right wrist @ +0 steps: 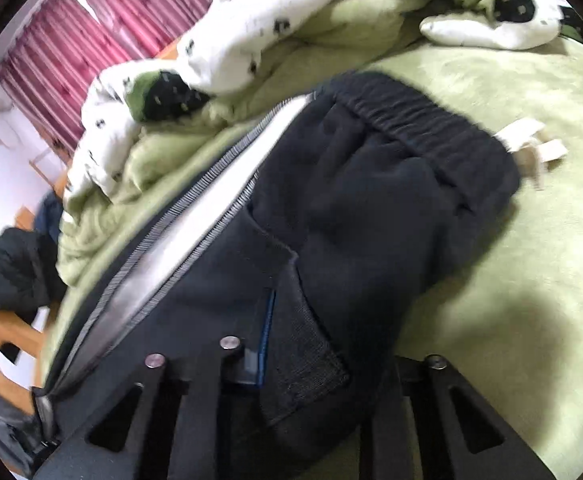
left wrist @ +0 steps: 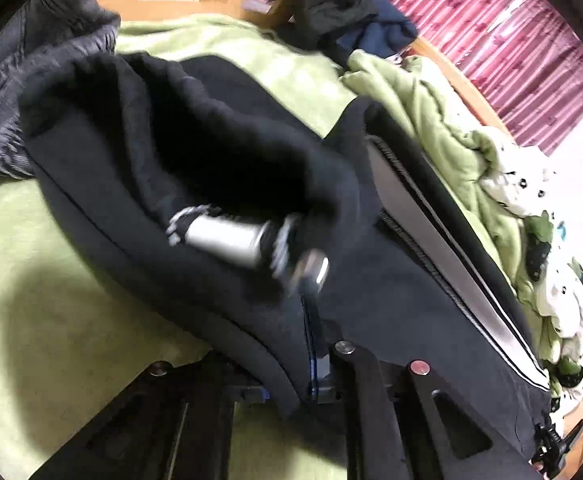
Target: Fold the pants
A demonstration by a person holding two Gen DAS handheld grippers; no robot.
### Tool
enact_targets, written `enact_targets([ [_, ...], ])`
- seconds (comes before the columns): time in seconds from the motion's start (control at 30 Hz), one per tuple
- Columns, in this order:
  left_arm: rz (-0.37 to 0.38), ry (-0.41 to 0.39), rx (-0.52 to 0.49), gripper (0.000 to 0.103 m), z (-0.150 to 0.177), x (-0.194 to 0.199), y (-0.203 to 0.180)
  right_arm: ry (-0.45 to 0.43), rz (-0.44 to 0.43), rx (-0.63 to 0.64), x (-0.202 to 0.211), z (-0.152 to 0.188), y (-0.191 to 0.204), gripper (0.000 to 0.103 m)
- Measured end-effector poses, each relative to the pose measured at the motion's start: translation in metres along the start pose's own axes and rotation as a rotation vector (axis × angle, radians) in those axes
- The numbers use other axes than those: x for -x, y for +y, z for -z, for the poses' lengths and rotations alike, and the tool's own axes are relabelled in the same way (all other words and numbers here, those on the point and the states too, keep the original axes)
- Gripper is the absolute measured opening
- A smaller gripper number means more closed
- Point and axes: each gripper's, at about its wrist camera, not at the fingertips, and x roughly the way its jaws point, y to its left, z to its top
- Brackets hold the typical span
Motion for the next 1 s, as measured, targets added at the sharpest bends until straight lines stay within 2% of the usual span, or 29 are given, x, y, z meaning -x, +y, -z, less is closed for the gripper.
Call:
enact_targets([
  [0.13, 0.021, -0.001, -0.043, 0.01, 0.014, 0.034, -0.002, 0.003, -0.001, 0.055, 0.05, 0.014, -0.001, 0.015],
  [0.23, 0.05, 0.03, -0.062, 0.01, 0.035, 0.061, 0.002, 0.014, 0.009, 0.085, 0.091, 0.031, -0.017, 0.014],
  [0.33, 0.049, 0.05, -0.124, 0.01, 0.064, 0.09, 0.005, 0.006, 0.039, 0.106, 0.132, 0.048, -0.044, 0.014],
  [0.5, 0.089, 0.128, -0.181, 0.01, 0.126, 0.126, 0.022, 0.017, 0.054, 0.091, 0.196, 0.079, -0.106, 0.014],
  [0.6, 0.062, 0.121, -0.248, 0.013, 0.15, 0.135, 0.024, 0.046, 0.053, 0.086, 0.203, 0.093, -0.128, 0.017],
  [0.67, 0.038, 0.111, -0.281, 0.019, 0.155, 0.136, 0.025, 0.079, 0.053, 0.083, 0.2, 0.103, -0.138, 0.023],
  [0.7, 0.027, 0.12, -0.28, 0.027, 0.156, 0.139, 0.027, 0.08, 0.066, 0.089, 0.202, 0.108, -0.142, 0.03],
  [0.73, 0.019, 0.127, -0.279, 0.035, 0.157, 0.142, 0.029, 0.061, 0.079, 0.096, 0.208, 0.112, -0.145, 0.044],
  [0.77, 0.01, 0.129, -0.289, 0.039, 0.157, 0.148, 0.029, 0.035, 0.094, 0.099, 0.215, 0.114, -0.147, 0.051],
  [0.83, -0.021, 0.107, -0.318, 0.058, 0.161, 0.161, 0.032, -0.03, 0.123, 0.085, 0.232, 0.114, -0.154, 0.073],
  [0.9, -0.051, 0.055, -0.343, 0.064, 0.164, 0.177, 0.037, -0.069, 0.105, 0.024, 0.238, 0.106, -0.166, 0.077],
  [1.0, -0.04, 0.018, -0.347, 0.064, 0.165, 0.194, 0.039, -0.038, 0.05, -0.112, 0.218, 0.089, -0.184, 0.081],
])
